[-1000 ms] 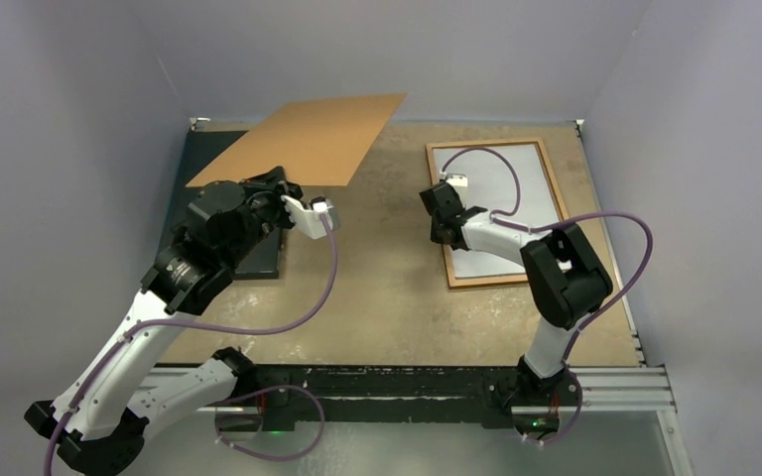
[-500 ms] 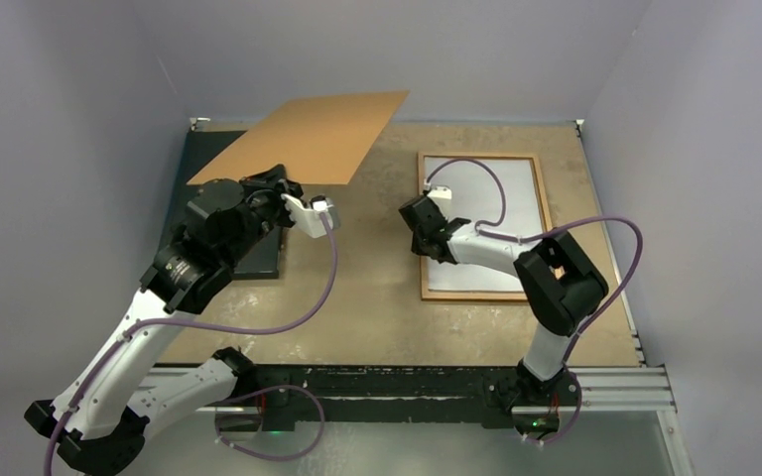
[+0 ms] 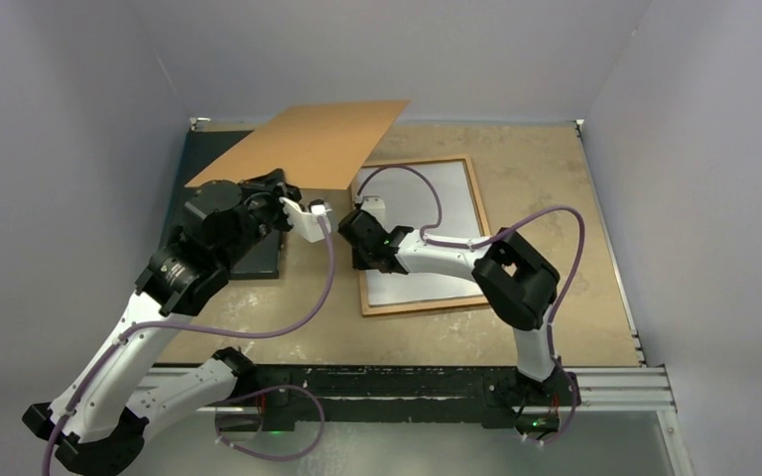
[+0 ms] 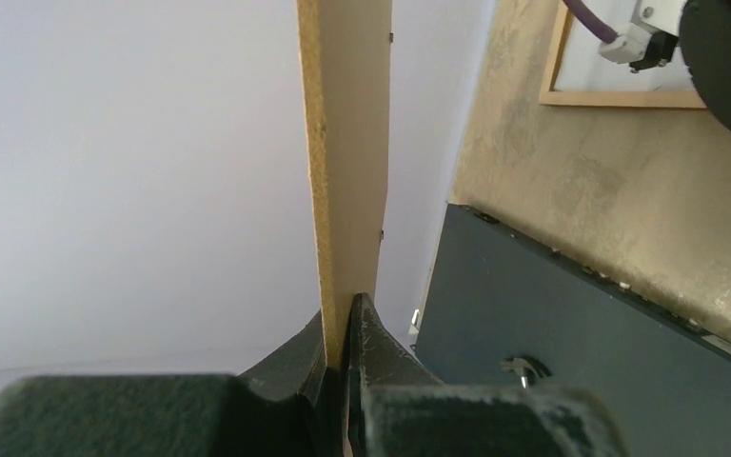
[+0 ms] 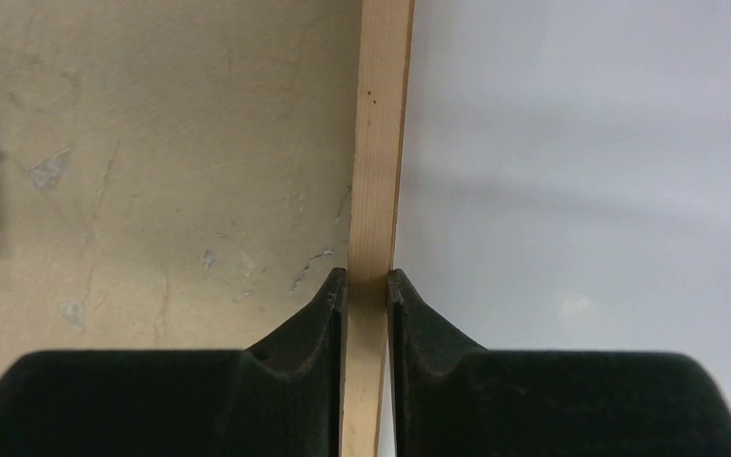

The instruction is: Put the photo into the frame

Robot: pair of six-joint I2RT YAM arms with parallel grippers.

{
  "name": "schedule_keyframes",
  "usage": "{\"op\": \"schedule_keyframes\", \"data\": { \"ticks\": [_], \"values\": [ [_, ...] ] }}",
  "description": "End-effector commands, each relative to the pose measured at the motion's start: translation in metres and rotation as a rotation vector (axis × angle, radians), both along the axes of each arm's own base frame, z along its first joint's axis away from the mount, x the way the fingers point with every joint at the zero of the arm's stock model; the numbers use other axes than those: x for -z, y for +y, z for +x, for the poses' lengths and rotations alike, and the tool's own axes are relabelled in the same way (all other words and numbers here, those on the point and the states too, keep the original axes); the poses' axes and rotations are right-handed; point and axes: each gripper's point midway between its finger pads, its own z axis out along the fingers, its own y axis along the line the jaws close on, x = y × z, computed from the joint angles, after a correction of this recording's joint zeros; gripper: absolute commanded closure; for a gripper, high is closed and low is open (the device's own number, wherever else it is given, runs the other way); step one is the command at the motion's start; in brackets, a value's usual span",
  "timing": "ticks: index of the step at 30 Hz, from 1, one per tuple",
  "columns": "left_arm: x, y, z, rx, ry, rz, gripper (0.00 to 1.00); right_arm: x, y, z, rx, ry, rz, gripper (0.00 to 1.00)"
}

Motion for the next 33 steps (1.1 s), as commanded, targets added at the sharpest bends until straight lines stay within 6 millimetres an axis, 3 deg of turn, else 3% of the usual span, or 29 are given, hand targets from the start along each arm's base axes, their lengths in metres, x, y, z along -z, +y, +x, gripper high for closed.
{"op": "schedule_keyframes", "data": {
  "ticks": [1,4,8,10,13,16,20,25,28,31,33],
  "values": [
    [-0.054,0.009,-0.012,-0.002,-0.141,-0.091,1.00,-0.045,0.019,0.015,-0.014,-0.053,0.088,0.89],
    [-0.051,0.008,-0.012,0.003,-0.131,-0.084,1.00,-0.070,0.038,0.015,-0.052,-0.062,0.174,0.84],
    [-0.051,0.008,-0.012,0.004,-0.126,-0.074,1.00,-0.128,0.052,0.003,-0.188,-0.120,0.305,0.63],
    [-0.051,0.009,-0.012,0.001,-0.124,-0.067,1.00,-0.157,0.041,-0.003,-0.257,-0.199,0.312,0.50],
    [-0.050,0.009,-0.014,0.007,-0.119,-0.064,1.00,-0.187,0.022,-0.016,-0.367,-0.323,0.300,0.22],
    [-0.048,0.007,-0.013,0.012,-0.114,-0.064,1.00,-0.207,0.006,-0.026,-0.441,-0.407,0.270,0.08],
    [-0.053,0.004,-0.014,0.030,-0.116,-0.068,1.00,-0.233,-0.017,-0.028,-0.508,-0.546,0.185,0.02],
    [-0.056,-0.003,-0.021,0.091,-0.091,-0.055,1.00,-0.289,-0.058,-0.022,-0.627,-0.889,0.018,0.01],
    [-0.051,-0.009,-0.031,0.156,-0.082,-0.018,1.00,-0.310,-0.074,-0.019,-0.696,-1.049,-0.046,0.01],
    [-0.052,-0.012,-0.039,0.205,-0.107,0.005,1.00,-0.317,-0.089,-0.006,-0.759,-1.104,-0.079,0.01],
    [-0.052,-0.013,-0.041,0.220,-0.113,0.013,1.00,-0.316,-0.085,-0.009,-0.849,-1.126,-0.088,0.02]
  ]
}}
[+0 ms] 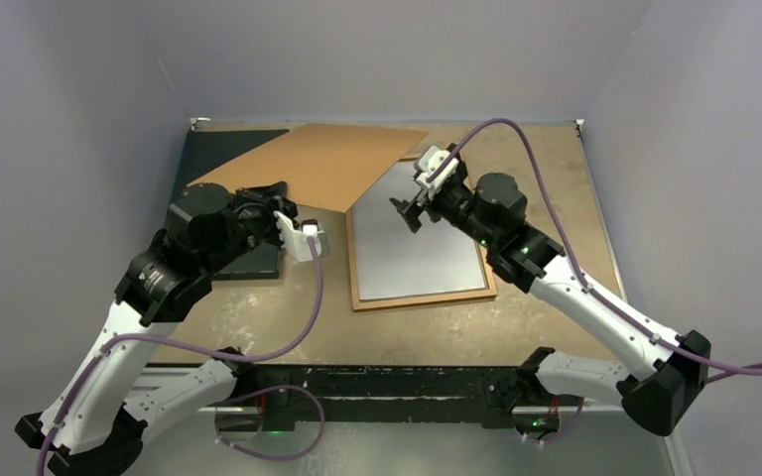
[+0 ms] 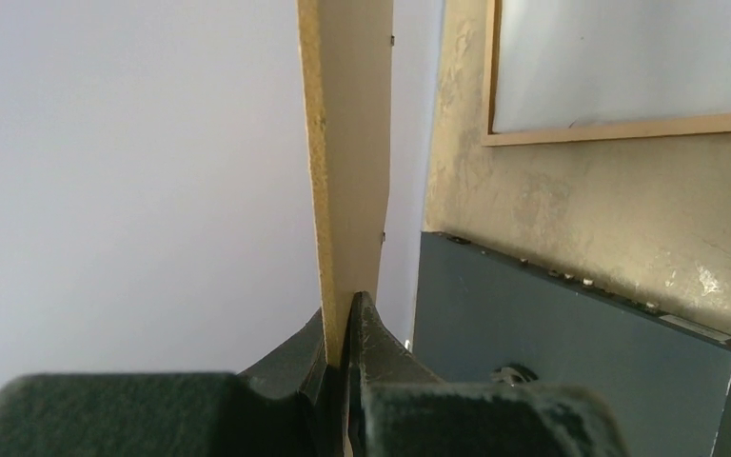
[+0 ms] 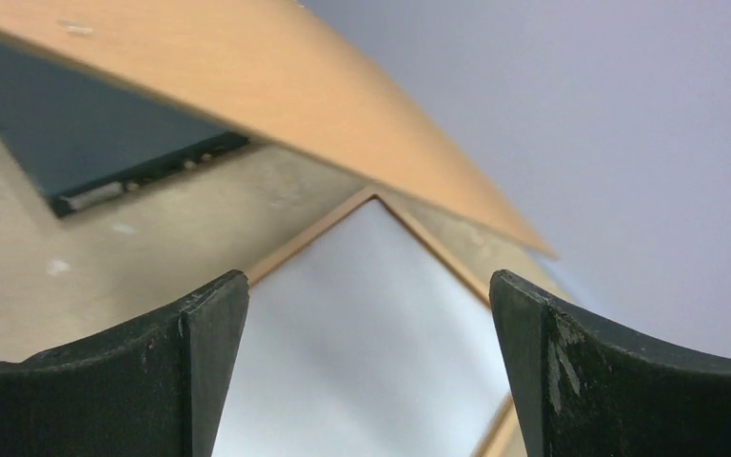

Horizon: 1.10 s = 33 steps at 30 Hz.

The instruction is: Put the photo into the frame

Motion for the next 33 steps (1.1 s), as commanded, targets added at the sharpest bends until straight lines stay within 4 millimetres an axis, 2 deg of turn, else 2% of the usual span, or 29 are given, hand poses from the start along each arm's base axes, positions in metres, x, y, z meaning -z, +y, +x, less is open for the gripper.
{"op": "schedule_keyframes", "data": {
  "ticks": [1,5,13,17,22,30,33],
  "values": [
    [-0.052,-0.005,-0.016,0.093,-0.170,-0.045,1.00,-0.026,0.008,-0.003,-0.203,-0.233,-0.093,0.03],
    [-0.049,-0.005,-0.019,0.112,-0.164,-0.014,1.00,-0.027,0.023,-0.015,-0.330,-0.268,-0.120,0.05],
    [-0.045,-0.007,-0.024,0.145,-0.152,0.016,1.00,-0.025,0.028,-0.027,-0.419,-0.342,-0.153,0.08],
    [-0.043,-0.011,-0.025,0.169,-0.152,0.026,1.00,-0.034,0.030,-0.028,-0.434,-0.382,-0.146,0.08],
    [-0.043,-0.014,-0.025,0.187,-0.154,0.033,1.00,-0.037,0.036,-0.041,-0.510,-0.383,-0.130,0.09],
    [-0.037,-0.014,-0.025,0.190,-0.143,0.045,1.00,-0.029,0.037,-0.041,-0.512,-0.375,-0.143,0.13],
    [-0.039,-0.013,-0.026,0.188,-0.148,0.041,1.00,-0.018,0.032,-0.027,-0.441,-0.369,-0.176,0.22]
  ]
}}
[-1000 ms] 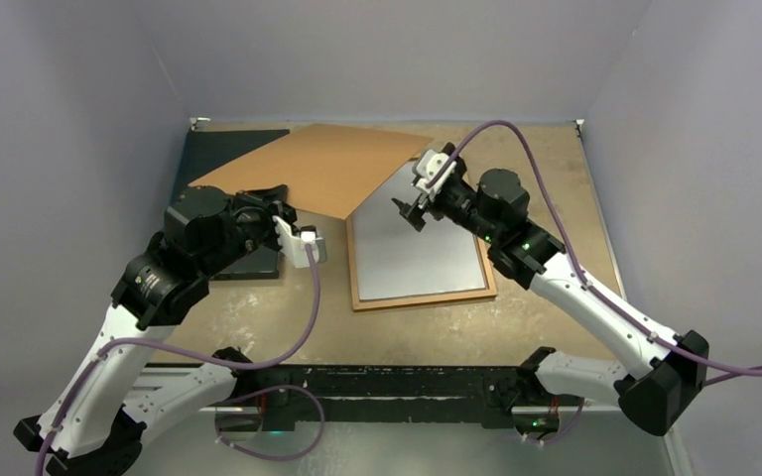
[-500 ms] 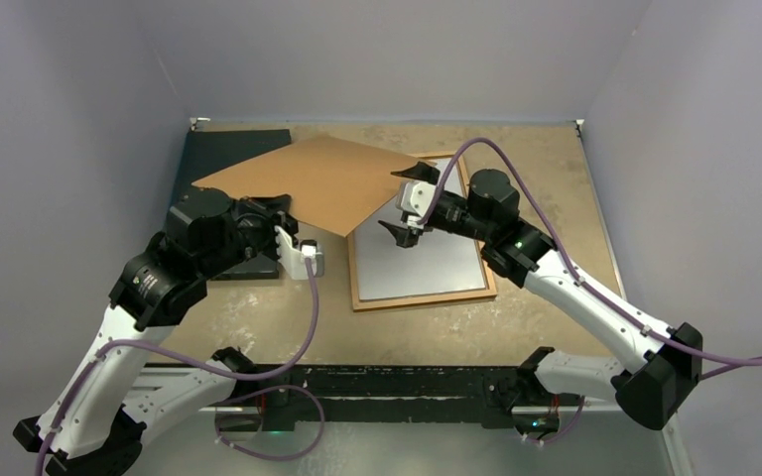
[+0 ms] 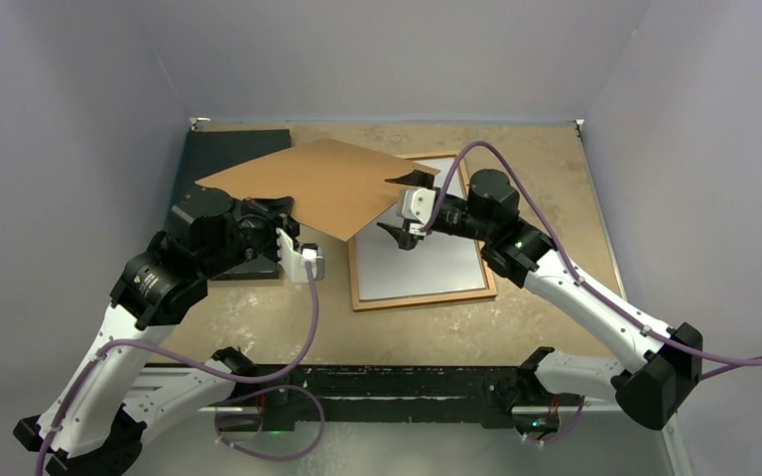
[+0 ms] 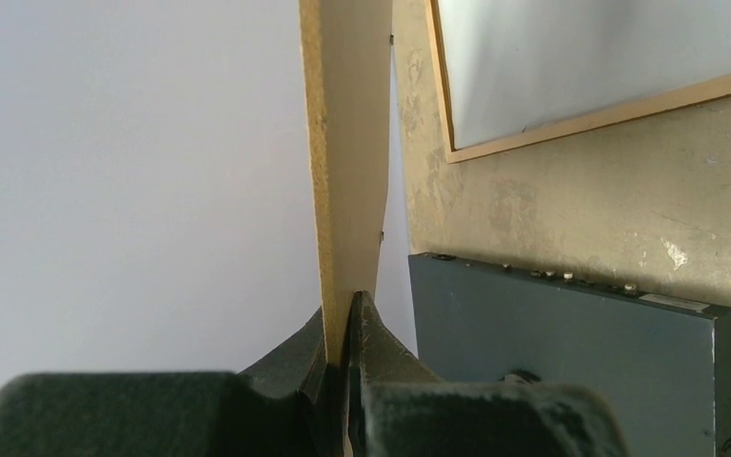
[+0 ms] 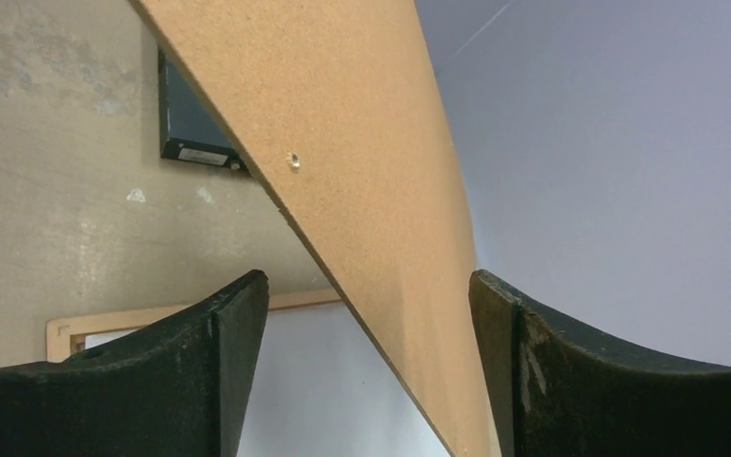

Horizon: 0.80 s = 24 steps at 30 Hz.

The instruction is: Put the photo into the frame

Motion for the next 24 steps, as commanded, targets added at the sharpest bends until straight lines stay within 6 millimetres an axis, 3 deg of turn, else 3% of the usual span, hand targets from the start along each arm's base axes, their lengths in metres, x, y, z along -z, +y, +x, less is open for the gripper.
{"op": "schedule_keyframes", "data": {
  "ticks": [1,5,11,16,18,21,22,24],
  "values": [
    [-0.057,-0.002,-0.003,0.032,-0.178,-0.080,1.00,-0.020,-0.004,0.010,0.060,-0.090,0.033,0.28],
    [-0.057,-0.003,-0.005,0.041,-0.179,-0.084,1.00,-0.026,0.001,0.016,0.094,-0.134,0.058,0.47],
    [-0.059,-0.003,-0.005,0.043,-0.183,-0.086,1.00,-0.028,0.019,0.009,0.048,-0.173,0.038,0.61],
    [-0.066,-0.002,-0.004,0.032,-0.200,-0.112,1.00,-0.019,0.024,0.006,0.040,-0.148,0.007,0.93],
    [-0.075,-0.002,-0.002,0.018,-0.232,-0.147,1.00,-0.027,0.021,0.005,0.058,-0.131,0.039,1.00],
    [-0.107,0.004,0.005,-0.041,-0.355,-0.265,1.00,-0.050,0.016,0.001,0.085,-0.111,0.128,1.00],
    [-0.120,0.007,0.007,-0.060,-0.399,-0.317,0.95,-0.060,0.016,0.000,0.090,-0.099,0.171,1.00],
    [-0.142,0.012,0.007,-0.091,-0.481,-0.416,0.61,-0.077,0.015,-0.002,0.098,-0.060,0.236,1.00]
  ]
}}
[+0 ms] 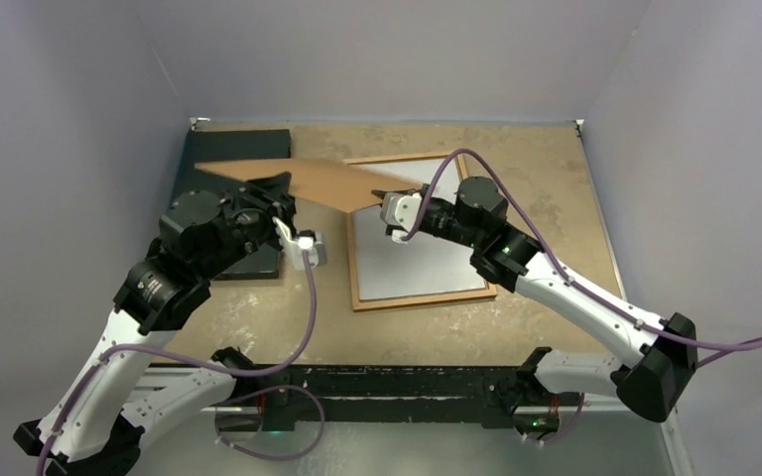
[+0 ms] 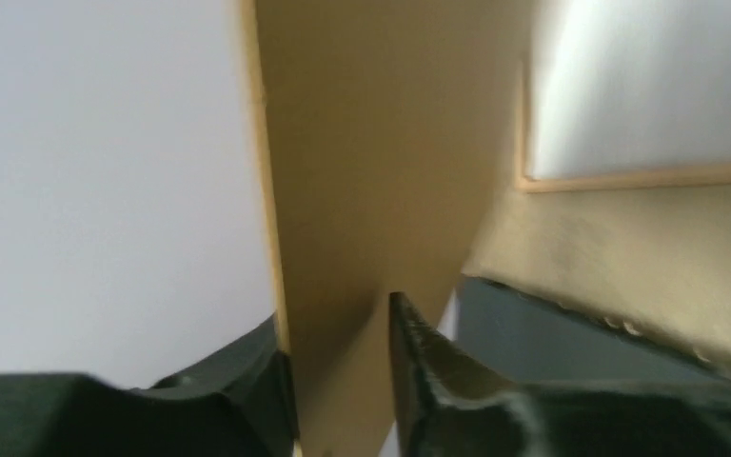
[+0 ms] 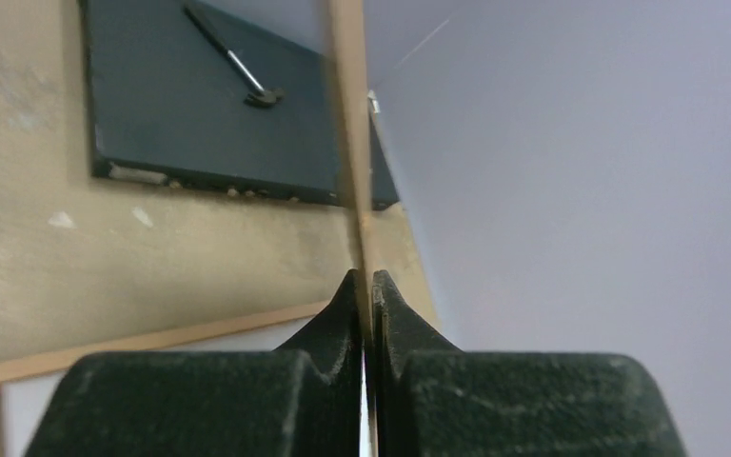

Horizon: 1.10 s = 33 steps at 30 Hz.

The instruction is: Put the photo into the frame

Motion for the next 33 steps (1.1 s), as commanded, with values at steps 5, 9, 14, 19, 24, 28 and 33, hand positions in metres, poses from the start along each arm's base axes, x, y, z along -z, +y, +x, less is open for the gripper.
{"op": "schedule_keyframes", "data": {
  "ticks": [5,9,14,19,24,28,33],
  "values": [
    [-0.167,0.030,-0.003,-0.132,-0.514,-0.516,0.20,-0.096,-0.003,-0.018,-0.004,0.263,0.362,1.00],
    [-0.190,0.042,0.001,-0.208,-0.435,-0.669,0.14,-0.104,-0.003,0.001,0.075,0.432,0.426,1.00],
    [-0.189,0.046,0.014,-0.300,-0.255,-0.790,0.11,-0.114,-0.017,0.052,0.181,0.783,0.529,1.00],
    [-0.153,0.045,0.035,-0.427,-0.097,-0.758,0.09,-0.090,-0.054,0.099,0.235,1.130,0.634,1.00],
    [-0.085,0.035,0.065,-0.555,0.072,-0.632,0.09,-0.060,-0.089,0.123,0.202,1.409,0.780,1.00],
    [-0.030,0.038,0.092,-0.618,0.263,-0.582,0.09,-0.034,-0.110,0.137,0.261,1.490,0.849,1.00],
    [0.049,0.052,0.130,-0.728,0.585,-0.562,0.07,-0.009,-0.127,0.149,0.315,1.534,0.901,1.00]
  ]
}}
